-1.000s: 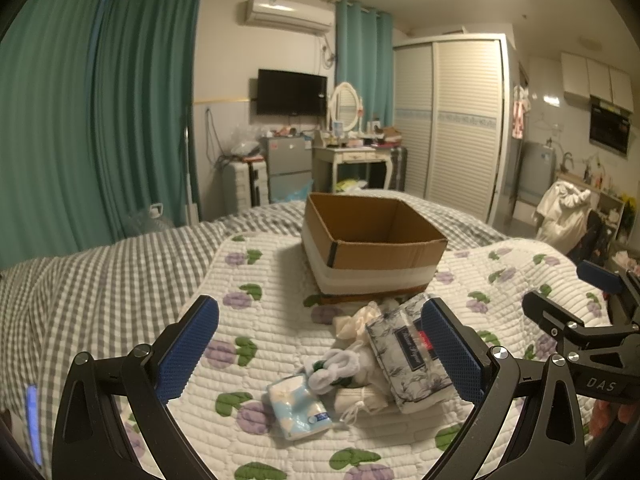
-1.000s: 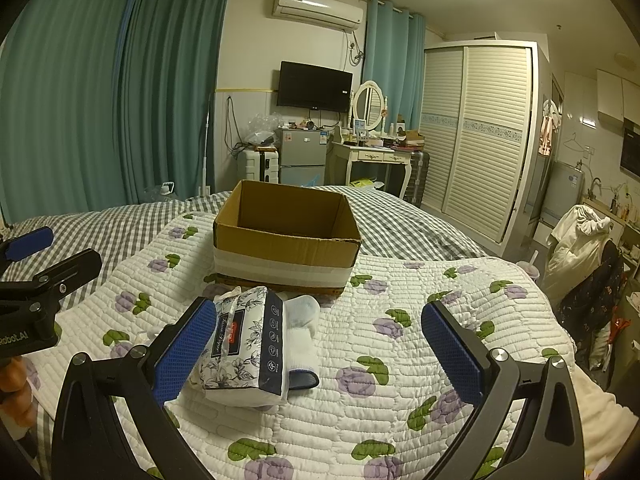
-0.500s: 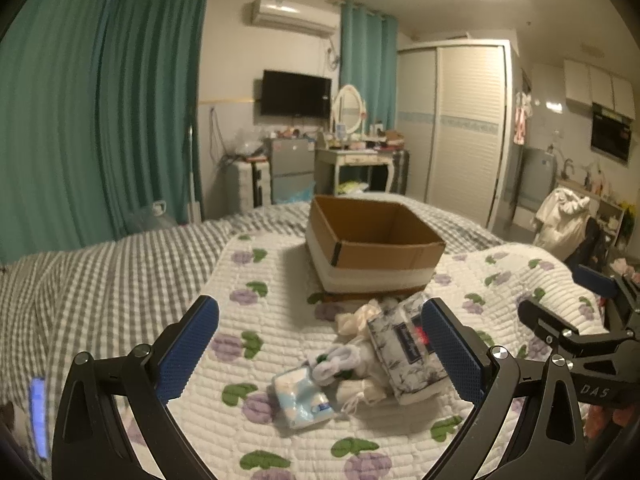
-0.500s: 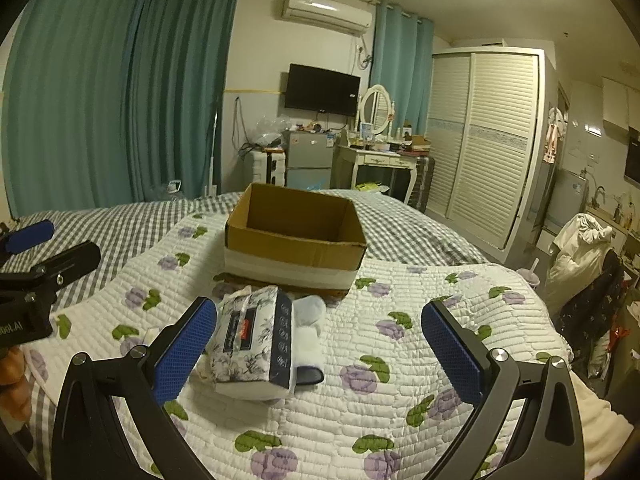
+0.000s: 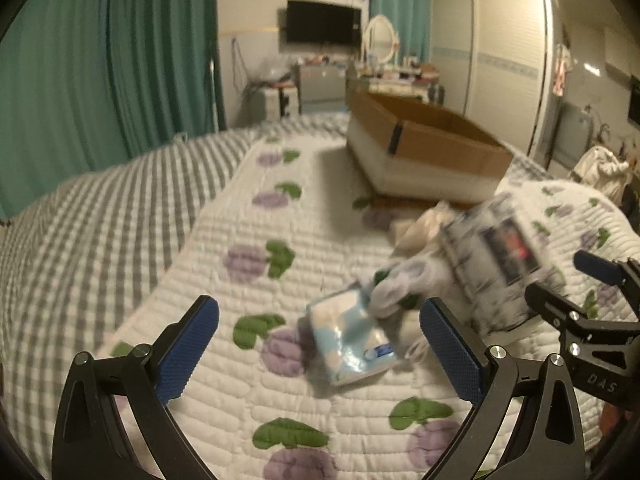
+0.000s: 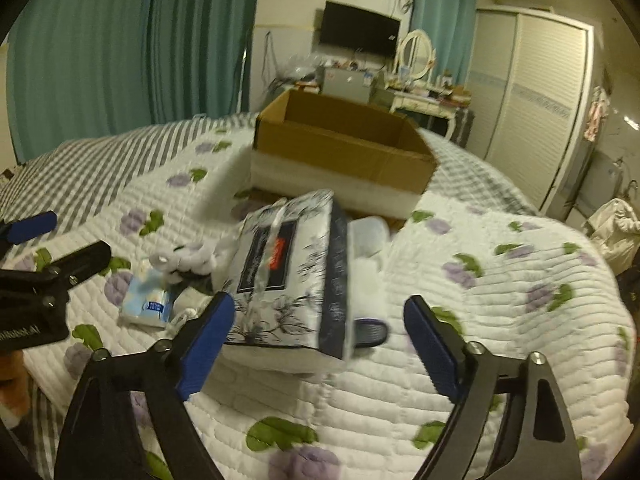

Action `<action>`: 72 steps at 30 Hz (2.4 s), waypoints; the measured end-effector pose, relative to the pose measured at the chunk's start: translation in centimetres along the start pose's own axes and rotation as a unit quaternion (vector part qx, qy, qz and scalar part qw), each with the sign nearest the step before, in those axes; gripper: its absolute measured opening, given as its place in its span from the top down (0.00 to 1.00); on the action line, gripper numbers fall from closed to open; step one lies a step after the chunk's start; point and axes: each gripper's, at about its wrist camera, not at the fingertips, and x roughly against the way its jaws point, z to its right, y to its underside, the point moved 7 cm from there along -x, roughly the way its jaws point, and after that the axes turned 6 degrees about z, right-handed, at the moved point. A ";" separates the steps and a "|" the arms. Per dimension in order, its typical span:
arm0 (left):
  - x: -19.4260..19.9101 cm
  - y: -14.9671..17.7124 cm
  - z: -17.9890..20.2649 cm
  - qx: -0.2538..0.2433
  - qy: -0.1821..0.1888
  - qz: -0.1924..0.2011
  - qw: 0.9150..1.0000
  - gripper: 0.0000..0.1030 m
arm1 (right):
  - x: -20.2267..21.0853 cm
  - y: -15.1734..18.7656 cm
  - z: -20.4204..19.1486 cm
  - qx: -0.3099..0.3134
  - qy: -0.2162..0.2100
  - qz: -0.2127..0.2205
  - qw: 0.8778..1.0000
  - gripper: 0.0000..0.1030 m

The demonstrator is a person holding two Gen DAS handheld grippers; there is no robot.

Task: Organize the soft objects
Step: 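Grasp the floral tissue pack with the right tool while the left tool grasps the light blue tissue pack, then carry both tissue packs over the cardboard box and open both tools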

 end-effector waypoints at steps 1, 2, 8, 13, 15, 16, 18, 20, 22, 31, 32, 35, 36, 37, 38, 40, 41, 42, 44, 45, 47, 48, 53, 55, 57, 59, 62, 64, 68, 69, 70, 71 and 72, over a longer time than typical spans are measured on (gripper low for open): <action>-0.4 0.3 -0.1 0.002 0.000 -0.006 1.000 0.01 | -0.6 0.2 -0.2 -0.001 -0.005 -0.005 1.000 0.27; -0.8 0.6 -0.2 0.003 0.000 -0.014 1.000 0.01 | -1.3 0.3 -0.3 -0.004 -0.009 -0.010 1.000 0.29; -3.5 2.5 0.8 -0.004 0.008 -0.053 0.999 0.02 | -3.0 1.1 -0.3 -0.016 -0.026 -0.019 0.999 0.49; -5.7 4.2 1.1 -0.006 0.003 -0.093 0.996 0.09 | -2.4 1.0 0.3 -0.033 -0.035 -0.006 0.999 0.55; -6.1 4.5 1.0 0.011 0.014 -0.103 0.995 0.14 | -2.3 0.9 0.4 -0.035 -0.036 -0.003 0.999 0.55; -6.4 4.5 1.0 0.018 0.020 -0.105 0.994 0.16 | -2.2 0.9 0.3 -0.035 -0.036 -0.003 0.999 0.56; -6.6 4.7 1.2 0.018 0.028 -0.111 0.993 0.28 | -2.2 0.9 0.3 -0.034 -0.036 -0.003 0.999 0.56; -6.7 5.0 1.5 0.016 0.041 -0.114 0.992 0.45 | -2.0 0.9 0.2 -0.032 -0.036 -0.003 0.999 0.56; -6.0 5.1 1.8 0.007 0.047 -0.112 0.993 0.46 | -1.8 0.9 0.3 -0.030 -0.035 -0.001 0.999 0.57; -1.3 4.2 1.6 0.006 0.055 -0.090 0.994 0.50 | 2.2 -0.2 1.2 -0.028 -0.018 0.027 0.999 0.60; -0.3 3.8 1.7 0.009 0.060 -0.082 0.995 0.50 | 2.7 -0.2 1.2 -0.027 -0.017 0.031 0.999 0.60; 1.1 2.8 1.9 0.010 0.066 -0.064 0.996 0.55 | 4.8 -0.7 1.4 -0.024 -0.013 0.047 0.999 0.60; 1.9 2.5 2.0 0.008 0.068 -0.058 0.996 0.55 | 5.3 -0.8 1.4 -0.024 -0.013 0.051 0.998 0.60; 2.5 2.1 2.2 0.007 0.071 -0.052 0.996 0.55 | 6.0 -1.0 1.5 -0.024 -0.012 0.056 0.998 0.60; 3.5 1.7 2.5 0.005 0.078 -0.043 0.996 0.56 | 6.6 -1.3 1.7 -0.025 -0.013 0.061 0.998 0.60; 4.3 0.8 2.7 0.001 0.082 -0.029 0.996 0.58 | 7.6 -1.8 2.0 -0.028 -0.011 0.071 0.997 0.60; 5.0 0.3 2.9 0.001 0.084 -0.022 0.996 0.58 | 8.0 -2.0 2.2 -0.029 -0.011 0.075 0.997 0.60; 5.2 -0.3 3.0 0.003 0.089 -0.017 0.996 0.58 | 8.4 -2.3 2.3 -0.031 -0.010 0.080 0.996 0.60; 5.6 -2.0 3.3 0.007 0.100 -0.003 0.995 0.58 | 9.0 -2.9 2.9 -0.039 -0.014 0.089 0.995 0.60; 5.9 -3.0 3.6 0.006 0.105 0.006 0.994 0.58 | 9.3 -3.5 3.3 -0.044 -0.018 0.092 0.995 0.60; 6.2 -5.5 4.2 -0.001 0.111 0.026 0.993 0.58 | 9.6 -4.7 4.2 -0.051 -0.023 0.100 0.993 0.60; 6.4 -6.5 4.6 -0.005 0.114 0.035 0.993 0.58 | 9.7 -5.5 4.5 -0.053 -0.023 0.106 0.993 0.60; 5.7 -12.9 7.5 -0.032 0.129 0.079 0.988 0.58 | 9.7 -11.6 7.6 -0.056 -0.019 0.145 0.988 0.60; 4.6 -14.7 8.5 -0.041 0.130 0.090 0.987 0.58 | 8.6 -13.7 8.7 -0.055 -0.015 0.152 0.987 0.60; 2.9 -16.6 9.4 -0.053 0.123 0.101 0.986 0.58 | 7.3 -15.4 9.6 -0.054 -0.014 0.152 0.987 0.60; 0.8 -18.1 10.3 -0.060 0.123 0.103 0.985 0.58 | 4.9 -17.1 10.5 -0.053 -0.016 0.147 0.988 0.60; -2.6 -19.6 11.4 -0.068 0.120 0.098 0.985 0.58 | 1.1 -18.7 11.6 -0.057 -0.023 0.134 0.989 0.60; -5.1 -20.1 12.0 -0.071 0.120 0.092 0.986 0.58 | -1.4 -19.4 12.0 -0.062 -0.030 0.125 0.990 0.60; -10.5 -20.2 12.5 -0.052 0.119 0.066 0.989 0.58 | -6.8 -19.8 12.4 -0.065 -0.037 0.103 0.992 0.60; -11.8 -20.2 12.5 -0.044 0.121 0.058 0.990 0.58 | -8.2 -19.7 12.5 -0.065 -0.039 0.097 0.992 0.60; -12.4 -20.1 12.5 -0.039 0.123 0.054 0.990 0.58 | -9.8 -19.5 12.6 -0.064 -0.041 0.088 0.993 0.60; -13.6 -19.9 12.5 -0.036 0.120 0.047 0.991 0.58 | -11.2 -19.2 12.6 -0.063 -0.040 0.080 0.994 0.60; -14.2 -19.7 12.6 -0.039 0.116 0.043 0.992 0.57 | -12.0 -18.8 12.8 -0.062 -0.039 0.076 0.994 0.60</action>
